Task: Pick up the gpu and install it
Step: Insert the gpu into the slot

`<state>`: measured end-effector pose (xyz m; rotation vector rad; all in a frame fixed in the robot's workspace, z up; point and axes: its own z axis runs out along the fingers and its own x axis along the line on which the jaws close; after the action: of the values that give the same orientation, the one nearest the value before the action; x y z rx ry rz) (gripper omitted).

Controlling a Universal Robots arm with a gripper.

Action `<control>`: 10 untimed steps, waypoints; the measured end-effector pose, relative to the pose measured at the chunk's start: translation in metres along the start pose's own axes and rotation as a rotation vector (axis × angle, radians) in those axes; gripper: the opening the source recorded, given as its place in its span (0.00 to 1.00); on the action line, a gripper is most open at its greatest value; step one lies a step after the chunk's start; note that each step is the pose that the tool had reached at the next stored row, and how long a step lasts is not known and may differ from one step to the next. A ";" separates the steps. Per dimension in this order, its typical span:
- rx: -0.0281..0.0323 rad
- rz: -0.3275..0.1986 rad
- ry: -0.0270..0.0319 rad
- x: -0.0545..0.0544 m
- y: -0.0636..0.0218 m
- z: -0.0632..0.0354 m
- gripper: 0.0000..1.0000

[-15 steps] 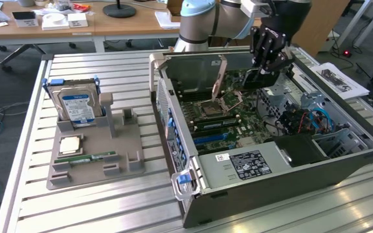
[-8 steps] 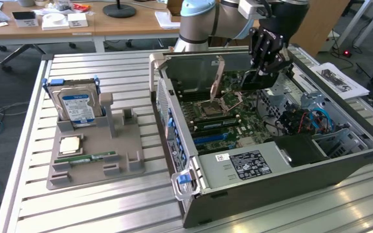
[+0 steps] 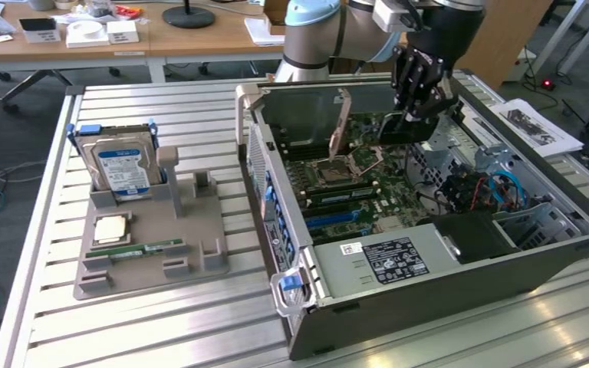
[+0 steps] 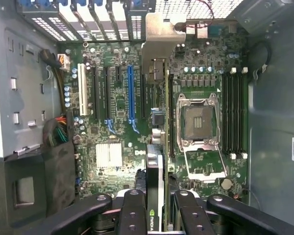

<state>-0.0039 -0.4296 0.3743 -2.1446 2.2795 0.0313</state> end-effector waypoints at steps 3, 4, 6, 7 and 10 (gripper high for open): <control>0.0003 0.013 -0.0001 0.000 0.0016 0.0010 0.27; 0.0004 0.015 0.0000 0.000 0.0031 0.0012 0.27; 0.0005 0.017 0.0001 0.001 0.0059 0.0013 0.27; 0.0006 0.018 -0.0001 0.001 0.0071 0.0015 0.27; 0.0009 0.019 -0.0003 0.001 0.0119 0.0022 0.27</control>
<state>-0.0159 -0.4299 0.3722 -2.1225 2.2992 0.0308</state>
